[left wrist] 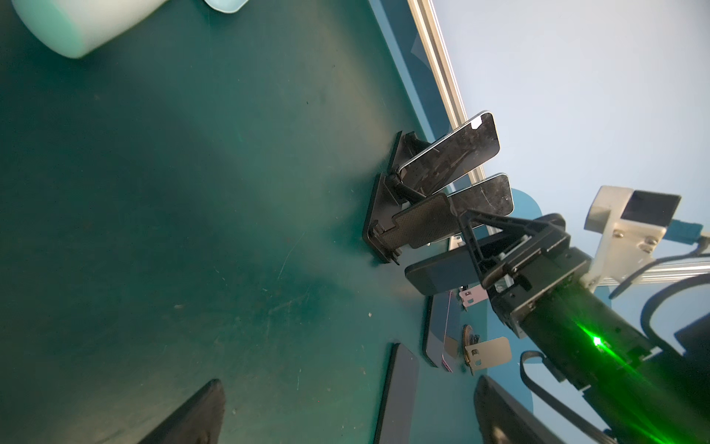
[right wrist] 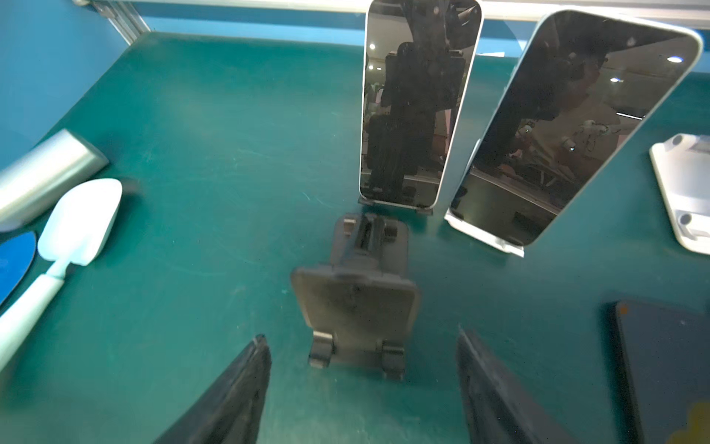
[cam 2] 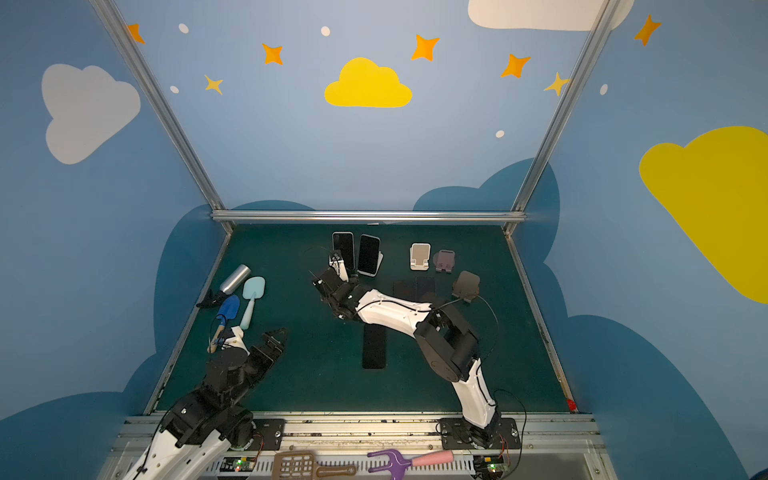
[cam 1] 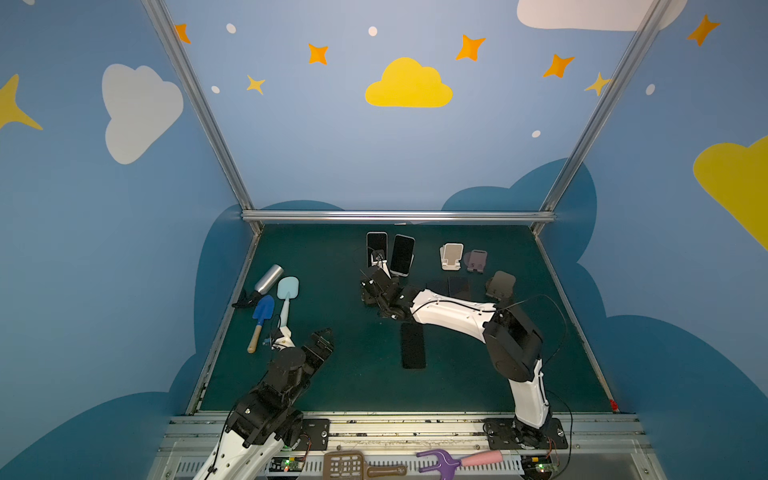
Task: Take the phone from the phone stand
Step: 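Carry the black folding stand toward the near edge beside the dark phone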
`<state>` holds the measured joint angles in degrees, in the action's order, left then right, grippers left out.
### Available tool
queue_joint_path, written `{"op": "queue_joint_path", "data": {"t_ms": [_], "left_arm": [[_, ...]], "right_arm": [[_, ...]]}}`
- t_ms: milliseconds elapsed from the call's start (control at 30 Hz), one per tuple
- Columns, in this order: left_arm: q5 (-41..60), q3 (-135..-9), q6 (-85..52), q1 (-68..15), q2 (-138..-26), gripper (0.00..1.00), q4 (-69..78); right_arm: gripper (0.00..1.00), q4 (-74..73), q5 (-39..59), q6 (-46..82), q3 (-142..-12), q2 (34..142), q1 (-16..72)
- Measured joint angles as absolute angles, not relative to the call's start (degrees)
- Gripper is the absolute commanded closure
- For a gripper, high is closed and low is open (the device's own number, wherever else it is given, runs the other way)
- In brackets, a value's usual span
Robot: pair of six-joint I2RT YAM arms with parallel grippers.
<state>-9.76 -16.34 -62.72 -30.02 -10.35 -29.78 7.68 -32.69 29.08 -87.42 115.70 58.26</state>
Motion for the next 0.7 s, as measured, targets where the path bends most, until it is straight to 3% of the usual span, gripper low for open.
{"op": "queue_joint_path", "data": {"t_ms": [700], "left_arm": [[-8.82, -17.89, -63.02, -30.02, -12.64, 0.0, -28.05]], "right_arm": [[0.42, 15.42, -31.7, 35.99, -76.01, 104.36, 62.63]]}}
